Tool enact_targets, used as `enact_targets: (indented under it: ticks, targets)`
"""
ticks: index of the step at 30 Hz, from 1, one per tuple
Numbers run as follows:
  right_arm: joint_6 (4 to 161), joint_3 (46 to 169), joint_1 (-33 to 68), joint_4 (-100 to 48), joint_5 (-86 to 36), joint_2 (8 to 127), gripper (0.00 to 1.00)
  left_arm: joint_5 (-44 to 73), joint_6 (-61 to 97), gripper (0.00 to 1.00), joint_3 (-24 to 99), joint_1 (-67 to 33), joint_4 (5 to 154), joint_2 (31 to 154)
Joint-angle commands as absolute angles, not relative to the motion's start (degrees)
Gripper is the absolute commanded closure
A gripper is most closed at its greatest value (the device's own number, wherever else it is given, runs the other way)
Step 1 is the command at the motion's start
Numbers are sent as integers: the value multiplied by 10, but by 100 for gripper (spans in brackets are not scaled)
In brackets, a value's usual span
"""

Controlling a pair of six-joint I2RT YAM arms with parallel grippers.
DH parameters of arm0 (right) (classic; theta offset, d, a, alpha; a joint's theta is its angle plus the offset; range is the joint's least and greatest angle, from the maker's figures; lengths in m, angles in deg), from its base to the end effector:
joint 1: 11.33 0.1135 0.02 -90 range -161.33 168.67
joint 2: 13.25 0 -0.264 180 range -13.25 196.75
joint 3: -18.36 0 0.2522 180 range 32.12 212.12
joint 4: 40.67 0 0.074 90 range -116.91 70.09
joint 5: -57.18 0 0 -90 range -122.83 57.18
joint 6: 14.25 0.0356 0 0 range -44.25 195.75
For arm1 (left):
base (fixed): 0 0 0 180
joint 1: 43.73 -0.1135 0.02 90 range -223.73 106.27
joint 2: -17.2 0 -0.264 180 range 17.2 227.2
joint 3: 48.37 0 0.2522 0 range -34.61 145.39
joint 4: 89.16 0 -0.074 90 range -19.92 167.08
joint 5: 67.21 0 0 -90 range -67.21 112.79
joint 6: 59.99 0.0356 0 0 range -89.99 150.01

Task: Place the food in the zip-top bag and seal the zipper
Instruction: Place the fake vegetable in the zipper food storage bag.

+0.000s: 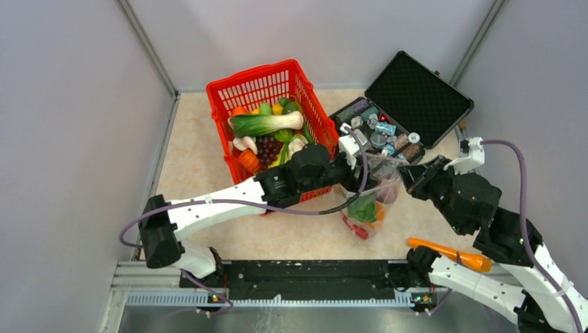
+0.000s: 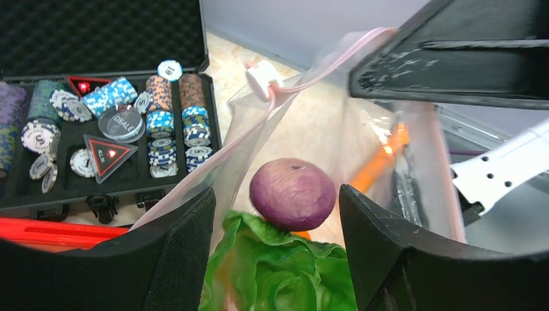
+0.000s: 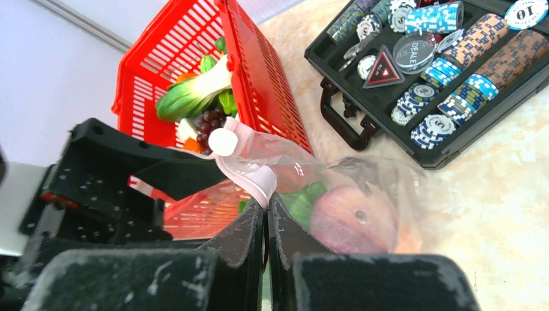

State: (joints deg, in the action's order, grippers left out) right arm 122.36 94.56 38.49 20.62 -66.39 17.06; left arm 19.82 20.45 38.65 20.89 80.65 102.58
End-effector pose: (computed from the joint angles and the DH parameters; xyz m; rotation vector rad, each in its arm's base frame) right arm 0.0586 0.0389 0.4003 0.3624 1.8076 0.6595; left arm 0.1523 -0.3253 0.3676 0.8799 1.5999 -0.9855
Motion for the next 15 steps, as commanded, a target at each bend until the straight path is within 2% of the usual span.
enact_targets:
  ticks: [1,3,5,8,12,15]
  targets:
    - [1195,987,382,264,-732,170,100,129,221,26,382,204,793,948]
    - [1203,969,382,260,-731,161,100,121,222,18,391,204,774,938]
    - [1213,951,382,252,-727,152,100,138,229,17,394,204,737,929]
    - [1216,934,382,236,-721,148,100,166,243,7,382,204,716,913]
    - [1209,929,382,227,-717,160,100,152,235,5,374,204,705,907]
    - [1207,911,381,204,-693,169,100,77,236,2,378,200,717,929]
